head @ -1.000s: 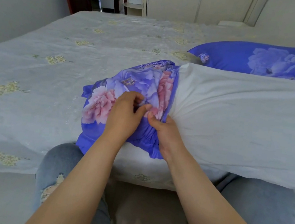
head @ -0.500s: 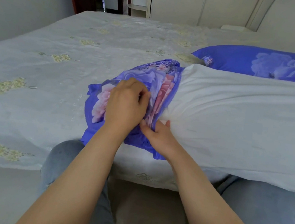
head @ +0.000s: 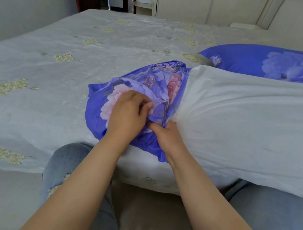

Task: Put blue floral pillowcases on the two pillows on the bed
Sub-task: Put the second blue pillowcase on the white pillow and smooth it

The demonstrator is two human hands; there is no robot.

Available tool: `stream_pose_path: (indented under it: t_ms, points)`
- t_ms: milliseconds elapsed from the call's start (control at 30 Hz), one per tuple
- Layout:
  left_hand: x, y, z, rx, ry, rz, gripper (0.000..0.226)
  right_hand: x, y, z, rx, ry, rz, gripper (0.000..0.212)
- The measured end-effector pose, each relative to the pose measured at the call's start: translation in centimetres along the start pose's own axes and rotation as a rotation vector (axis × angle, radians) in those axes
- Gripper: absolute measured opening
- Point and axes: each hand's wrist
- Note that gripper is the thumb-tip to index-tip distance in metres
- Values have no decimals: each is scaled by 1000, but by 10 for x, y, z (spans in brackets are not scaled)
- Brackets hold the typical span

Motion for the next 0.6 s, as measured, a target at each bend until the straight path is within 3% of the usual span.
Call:
stream_pose_path:
  t_ms: [67, 133, 233, 433, 500, 600]
  points:
    - [1, 22, 6, 128, -110, 75, 30, 2, -1, 0, 51, -55, -43, 39]
    - [5, 35, 15, 159, -96, 129, 37, 1, -2, 0, 134, -53, -71, 49]
    - [14, 36, 24, 210, -103, -13, 24, -1, -7, 1, 83, -10, -57, 54]
    - [32, -10, 31, 234, -140, -267, 20, -9, 7, -1, -543, 129, 115, 26]
    - [32, -29, 27, 204, -93, -234, 20, -17, 14, -9, -716, 80, 165, 30]
    - [32, -31, 16, 264, 66, -126, 19, -30, 11, -15, -868, -130, 270, 42]
Point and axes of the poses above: each hand's wrist, its own x-axis towards the middle knuckle, its own z-axis out of the back of the hand, y = z × x, and after that the axes turned 13 degrees about z, right-handed
